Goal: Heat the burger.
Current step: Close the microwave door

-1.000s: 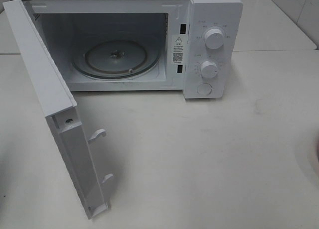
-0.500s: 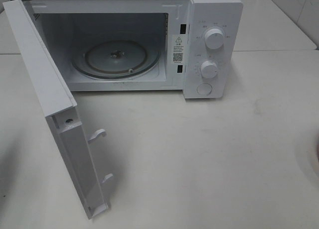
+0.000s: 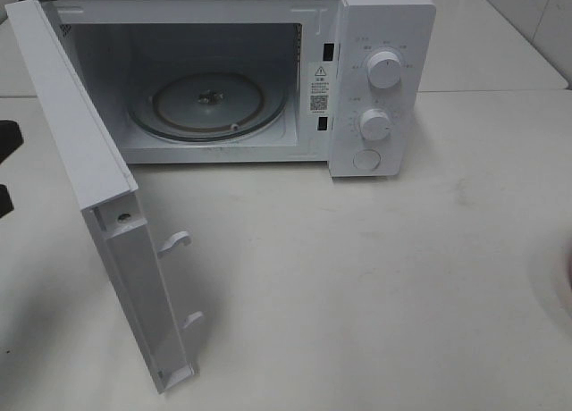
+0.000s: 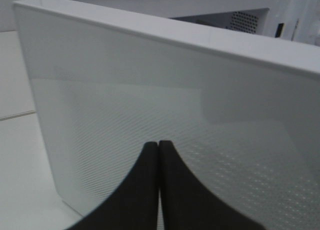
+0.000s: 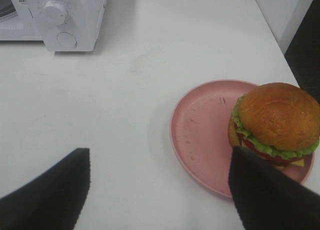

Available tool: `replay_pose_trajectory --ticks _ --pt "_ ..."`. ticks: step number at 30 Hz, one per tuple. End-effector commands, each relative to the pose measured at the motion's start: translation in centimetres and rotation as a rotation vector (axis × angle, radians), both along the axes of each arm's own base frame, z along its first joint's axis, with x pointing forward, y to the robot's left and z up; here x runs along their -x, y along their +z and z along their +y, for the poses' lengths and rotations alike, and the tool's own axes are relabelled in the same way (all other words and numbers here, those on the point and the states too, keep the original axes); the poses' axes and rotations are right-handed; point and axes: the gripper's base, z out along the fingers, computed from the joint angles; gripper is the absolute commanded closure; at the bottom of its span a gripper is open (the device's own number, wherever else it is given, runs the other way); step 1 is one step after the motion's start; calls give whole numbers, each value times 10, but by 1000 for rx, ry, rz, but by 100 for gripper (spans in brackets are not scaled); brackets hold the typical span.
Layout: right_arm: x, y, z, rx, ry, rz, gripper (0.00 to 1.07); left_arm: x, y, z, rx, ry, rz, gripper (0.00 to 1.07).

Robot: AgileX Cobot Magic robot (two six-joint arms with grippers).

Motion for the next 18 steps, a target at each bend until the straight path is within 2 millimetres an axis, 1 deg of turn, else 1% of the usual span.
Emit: replay_pose_trajectory --ticks 1,2,3,5,7,8,10,13,15,16,18 --pt "4 -1 0 3 0 -24 32 -7 0 -15 -10 -74 -17 107" --pt "4 -1 0 3 0 -24 32 -7 0 -15 -10 -74 -17 107" --pt "4 -1 0 3 0 -24 32 -12 -1 -22 -8 -87 -11 107" --pt "4 -1 0 3 0 -24 32 -14 -1 -25 4 -81 -4 107" --pt "4 -1 0 3 0 -24 32 -20 -2 -31 47 -46 13 107" --pt "4 -1 0 3 0 -24 32 -20 -2 -31 47 -46 13 107" --pt "4 -1 0 4 1 -24 32 -25 -5 -38 48 -4 17 107" --pt "4 -1 0 4 1 -24 32 -26 -6 -40 45 4 17 107" --pt "4 -1 0 4 1 -24 32 -29 -9 -48 57 42 27 107" --pt "4 -1 0 4 1 -24 32 -29 -9 -48 57 42 27 107" --pt "4 -1 0 4 1 -24 32 -34 -12 -57 58 74 46 107"
